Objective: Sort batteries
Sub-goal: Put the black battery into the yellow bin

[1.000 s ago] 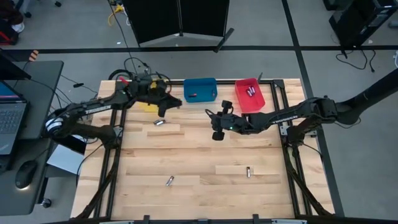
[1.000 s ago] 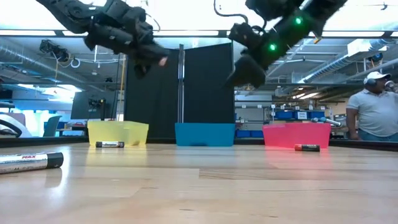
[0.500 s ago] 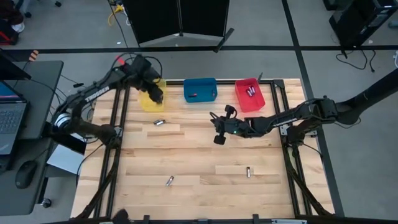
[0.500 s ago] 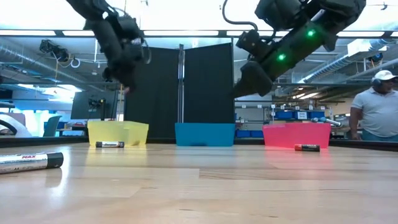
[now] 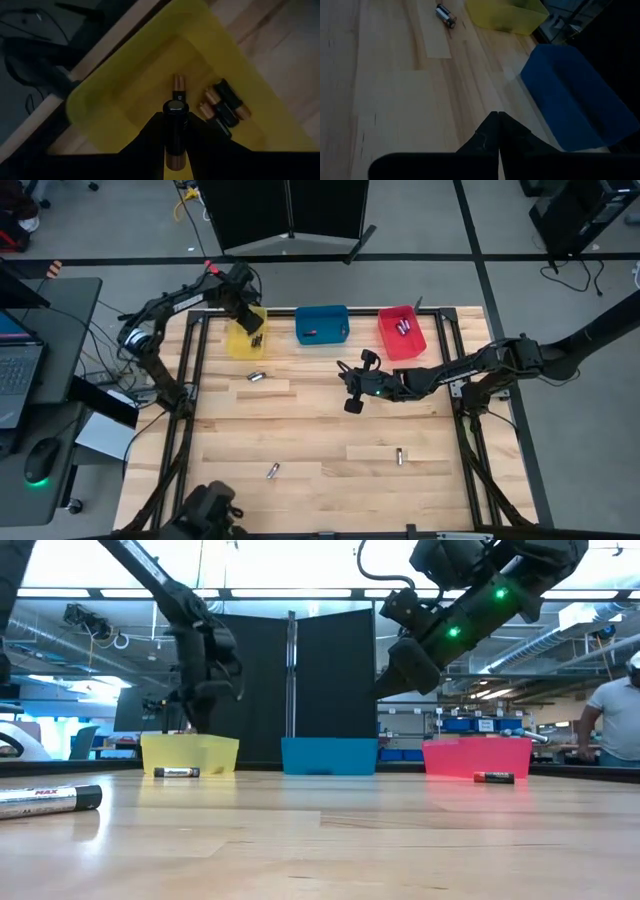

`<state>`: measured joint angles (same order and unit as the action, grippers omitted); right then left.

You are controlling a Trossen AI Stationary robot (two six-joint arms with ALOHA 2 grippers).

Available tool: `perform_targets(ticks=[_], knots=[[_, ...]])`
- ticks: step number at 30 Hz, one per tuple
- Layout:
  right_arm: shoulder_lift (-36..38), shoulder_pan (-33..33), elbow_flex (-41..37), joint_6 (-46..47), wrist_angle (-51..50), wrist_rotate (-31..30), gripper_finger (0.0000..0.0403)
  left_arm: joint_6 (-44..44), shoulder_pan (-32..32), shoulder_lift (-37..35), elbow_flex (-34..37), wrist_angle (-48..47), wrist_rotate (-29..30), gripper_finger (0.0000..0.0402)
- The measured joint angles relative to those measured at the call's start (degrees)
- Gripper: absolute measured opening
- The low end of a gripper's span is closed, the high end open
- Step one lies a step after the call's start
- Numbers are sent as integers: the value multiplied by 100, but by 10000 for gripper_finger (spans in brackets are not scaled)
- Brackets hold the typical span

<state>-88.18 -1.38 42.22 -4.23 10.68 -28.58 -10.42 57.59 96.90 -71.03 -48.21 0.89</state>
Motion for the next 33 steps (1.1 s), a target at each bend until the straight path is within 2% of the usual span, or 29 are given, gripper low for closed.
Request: perform_targets(ticks=[6, 11, 33], knots=[[0, 2, 0, -19, -1, 20, 10, -82, 60, 793, -302, -40, 70, 57], [0, 2, 2, -22, -13, 20, 10, -97, 63, 1172, -393, 12, 251, 57], [0, -16, 4, -24, -52, 22, 10, -1, 54, 1566, -386, 205, 236, 57]])
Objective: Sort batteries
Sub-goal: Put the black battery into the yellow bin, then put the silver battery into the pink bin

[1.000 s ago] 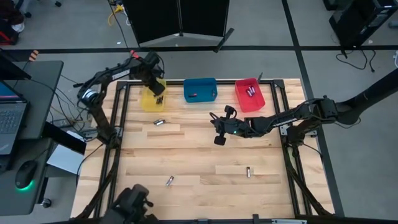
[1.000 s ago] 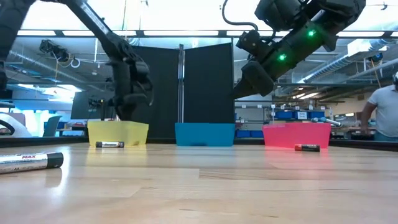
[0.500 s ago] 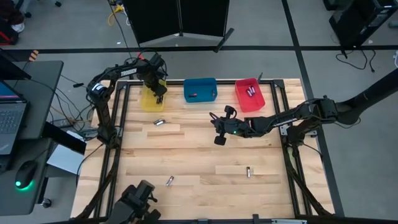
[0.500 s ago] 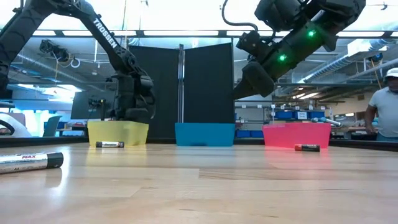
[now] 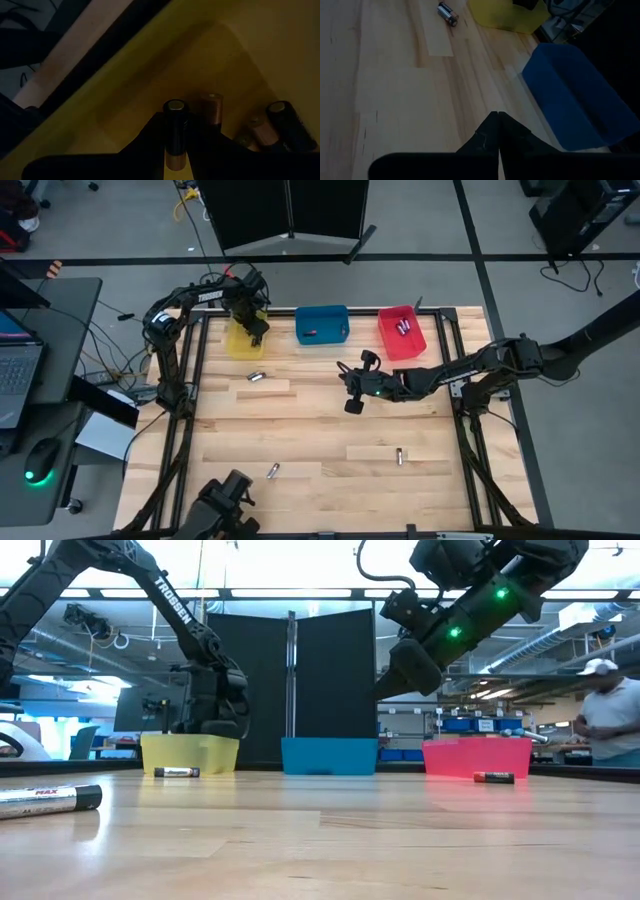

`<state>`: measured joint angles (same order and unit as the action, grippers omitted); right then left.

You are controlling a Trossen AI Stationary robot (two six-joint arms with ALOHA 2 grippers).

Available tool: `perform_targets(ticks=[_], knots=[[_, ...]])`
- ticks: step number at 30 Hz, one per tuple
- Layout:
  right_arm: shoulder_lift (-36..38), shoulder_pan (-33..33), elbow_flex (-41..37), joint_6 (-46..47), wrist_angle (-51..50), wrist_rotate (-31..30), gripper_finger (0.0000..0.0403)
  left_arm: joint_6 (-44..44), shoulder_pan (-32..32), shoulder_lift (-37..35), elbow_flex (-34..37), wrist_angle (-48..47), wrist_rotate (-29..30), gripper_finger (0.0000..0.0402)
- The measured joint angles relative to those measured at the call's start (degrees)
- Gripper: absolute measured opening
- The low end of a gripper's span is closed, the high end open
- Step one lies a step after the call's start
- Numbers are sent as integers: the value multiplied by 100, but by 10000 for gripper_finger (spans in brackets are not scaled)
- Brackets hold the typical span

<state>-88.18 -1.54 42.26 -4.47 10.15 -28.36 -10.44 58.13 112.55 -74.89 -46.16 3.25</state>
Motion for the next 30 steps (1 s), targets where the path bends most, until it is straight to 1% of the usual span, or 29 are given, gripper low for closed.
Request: perform_targets(ticks=[5, 6, 12, 15, 20, 26, 30], knots=[[0, 0, 0, -4, 0, 0, 11, 15, -4, -11, 7, -6, 2, 57], [0, 0, 0, -4, 0, 0, 11, 15, -4, -11, 5, -10, 2, 64], [0, 0, 4, -198, -127, 0, 11, -7, -2, -9, 11, -20, 17, 151], [0, 0, 4, -285, -129, 0, 11, -49, -7, -41, 17, -47, 17, 174], [0, 0, 4, -288, -12, 0, 14, -52, -15, -327, 44, -76, 11, 179], [0, 0, 4, -362, 9, 0, 20, 37, -85, -886, 39, -69, 25, 181], [0, 0, 4, -451, 9, 0, 14, 125, -274, -1352, 31, 5, 26, 181]])
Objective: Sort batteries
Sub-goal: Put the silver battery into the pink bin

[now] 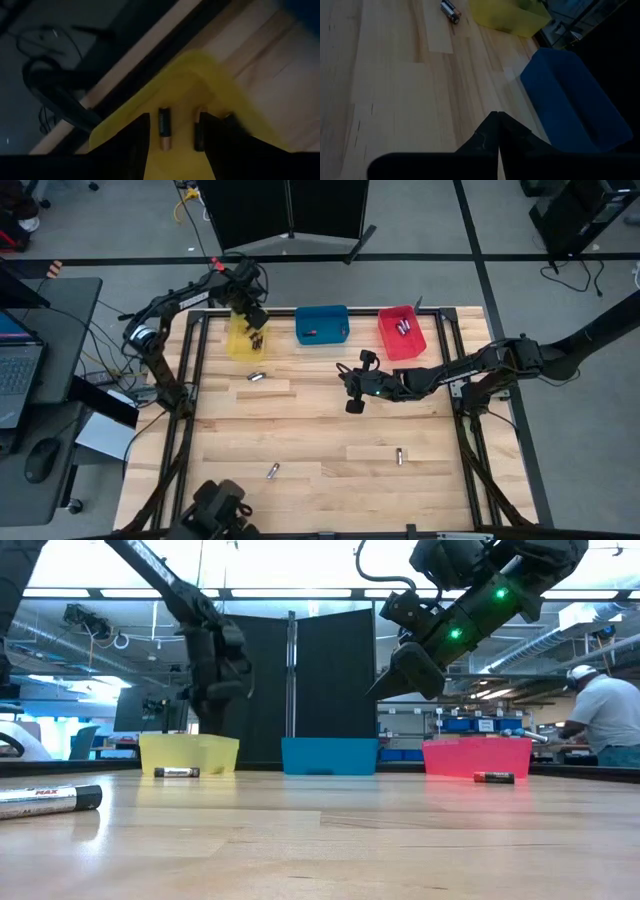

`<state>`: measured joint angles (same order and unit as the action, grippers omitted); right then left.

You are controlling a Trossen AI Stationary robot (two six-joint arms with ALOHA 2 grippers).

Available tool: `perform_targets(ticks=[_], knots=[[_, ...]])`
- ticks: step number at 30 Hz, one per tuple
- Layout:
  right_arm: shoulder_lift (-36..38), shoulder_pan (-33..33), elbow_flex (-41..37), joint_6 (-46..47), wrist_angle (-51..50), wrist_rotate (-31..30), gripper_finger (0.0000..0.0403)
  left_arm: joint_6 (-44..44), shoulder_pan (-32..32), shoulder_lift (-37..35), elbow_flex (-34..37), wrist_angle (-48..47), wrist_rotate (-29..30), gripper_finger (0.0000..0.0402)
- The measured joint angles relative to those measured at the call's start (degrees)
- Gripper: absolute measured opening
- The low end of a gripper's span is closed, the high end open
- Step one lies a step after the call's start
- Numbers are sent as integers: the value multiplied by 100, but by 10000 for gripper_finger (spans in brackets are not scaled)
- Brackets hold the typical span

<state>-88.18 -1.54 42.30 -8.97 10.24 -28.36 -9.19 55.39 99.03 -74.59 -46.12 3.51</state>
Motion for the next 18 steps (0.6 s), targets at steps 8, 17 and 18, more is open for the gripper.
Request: perform_targets(ticks=[8, 17, 18], knots=[[2, -1, 0, 316, -67, 279, 15, 85, -808, -1058, 707, 1264, -291, 166], [2, -53, 0, 900, -149, 739, 13, 557, -2210, -2354, 3230, 4159, -754, 143], [2, -63, 0, 963, -162, 750, 15, 646, -2396, -2459, 3448, 4296, -754, 143]])
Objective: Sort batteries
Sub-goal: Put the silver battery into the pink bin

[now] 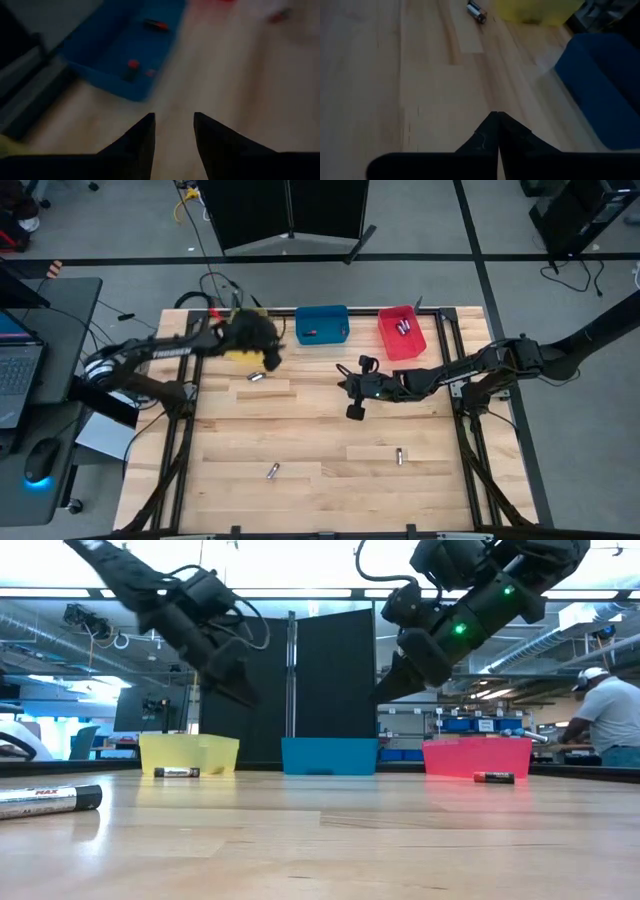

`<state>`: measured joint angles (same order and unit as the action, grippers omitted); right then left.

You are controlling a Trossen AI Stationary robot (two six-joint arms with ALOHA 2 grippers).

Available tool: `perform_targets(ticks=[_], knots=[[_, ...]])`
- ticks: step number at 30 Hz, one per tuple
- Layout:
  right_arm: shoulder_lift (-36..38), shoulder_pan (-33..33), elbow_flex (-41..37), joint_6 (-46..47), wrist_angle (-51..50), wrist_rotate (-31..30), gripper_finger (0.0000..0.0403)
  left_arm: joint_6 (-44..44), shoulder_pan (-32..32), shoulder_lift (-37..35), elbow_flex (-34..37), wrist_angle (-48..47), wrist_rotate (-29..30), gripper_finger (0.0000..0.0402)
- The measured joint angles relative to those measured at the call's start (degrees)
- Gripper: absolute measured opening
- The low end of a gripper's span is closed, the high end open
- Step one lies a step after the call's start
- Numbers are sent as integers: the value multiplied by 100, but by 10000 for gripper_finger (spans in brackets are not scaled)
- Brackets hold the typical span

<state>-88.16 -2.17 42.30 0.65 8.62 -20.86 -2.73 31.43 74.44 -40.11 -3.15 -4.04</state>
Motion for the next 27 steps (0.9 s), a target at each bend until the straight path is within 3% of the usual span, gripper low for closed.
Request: perform_targets(ticks=[5, 12, 17, 27], knots=[[0, -72, 0, 278, -102, 0, 18, 406, -918, -430, 704, 222, 86, 142], [0, -121, -2, 392, -111, 2, 17, 1144, -1799, -665, 851, -737, 1266, 142], [0, -116, -2, 386, -116, 2, 22, 1940, -1634, -596, 843, -1449, 957, 142], [0, -59, -2, 269, -140, 7, 18, 1950, -1044, -326, 838, -2242, 976, 142]])
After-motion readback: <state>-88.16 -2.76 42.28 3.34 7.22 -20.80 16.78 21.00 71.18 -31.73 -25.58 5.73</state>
